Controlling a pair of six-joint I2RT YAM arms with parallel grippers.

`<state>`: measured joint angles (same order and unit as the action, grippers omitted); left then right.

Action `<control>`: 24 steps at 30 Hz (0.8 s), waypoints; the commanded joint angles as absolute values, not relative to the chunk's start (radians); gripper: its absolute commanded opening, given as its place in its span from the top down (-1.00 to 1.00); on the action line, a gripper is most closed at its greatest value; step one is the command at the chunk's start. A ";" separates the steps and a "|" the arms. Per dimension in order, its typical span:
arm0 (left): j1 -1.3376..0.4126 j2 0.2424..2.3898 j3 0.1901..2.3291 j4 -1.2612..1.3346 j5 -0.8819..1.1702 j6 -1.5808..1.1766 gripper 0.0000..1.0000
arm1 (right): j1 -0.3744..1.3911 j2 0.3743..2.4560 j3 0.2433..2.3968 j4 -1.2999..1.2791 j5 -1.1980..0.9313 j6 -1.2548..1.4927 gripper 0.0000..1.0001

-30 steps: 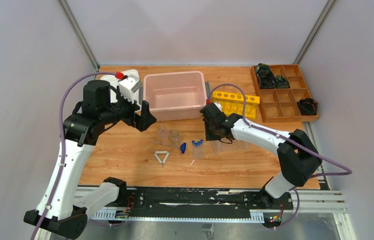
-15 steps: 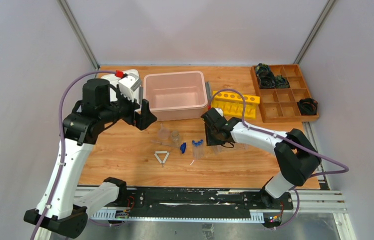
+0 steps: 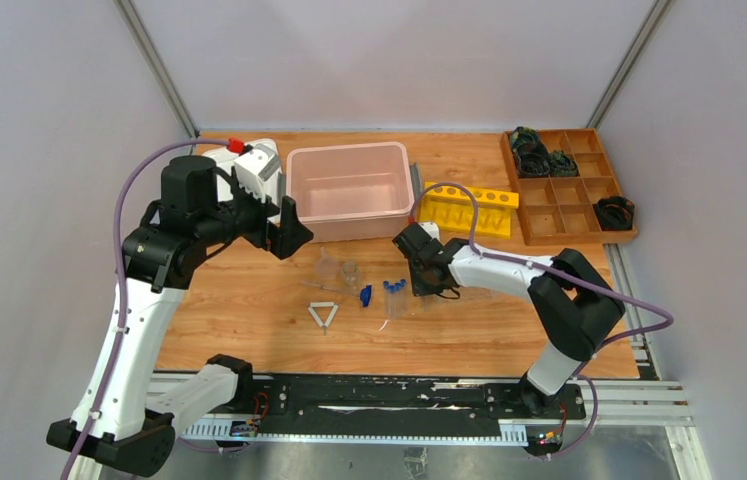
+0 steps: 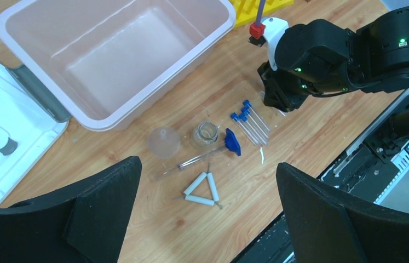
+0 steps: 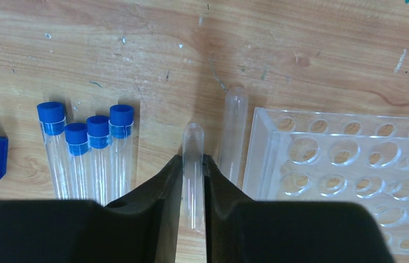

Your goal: Organize the chemistry lab equipment

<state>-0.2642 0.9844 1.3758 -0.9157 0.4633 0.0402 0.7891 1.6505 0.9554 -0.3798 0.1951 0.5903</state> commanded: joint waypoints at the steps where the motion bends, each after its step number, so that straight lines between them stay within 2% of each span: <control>1: -0.259 0.983 1.407 -0.910 0.485 0.029 -1.00 | 0.814 1.668 0.973 -0.411 0.235 0.623 0.66; 5: -0.259 0.983 1.408 -0.910 0.503 0.029 -1.00 | 0.814 1.581 1.009 -0.451 0.237 0.633 0.99; 15: -0.259 0.967 1.386 -0.910 0.595 0.037 -1.00 | 0.836 1.315 1.165 -0.468 0.180 0.626 1.00; 24: -0.259 0.931 1.341 -0.905 0.775 0.005 -0.95 | 1.004 1.241 1.254 -0.126 0.194 0.603 1.00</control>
<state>-0.2642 0.9466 1.3628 -0.9154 0.6510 0.0292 0.9295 1.2392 1.1992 -0.3080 0.1825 0.6128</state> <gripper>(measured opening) 0.987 0.041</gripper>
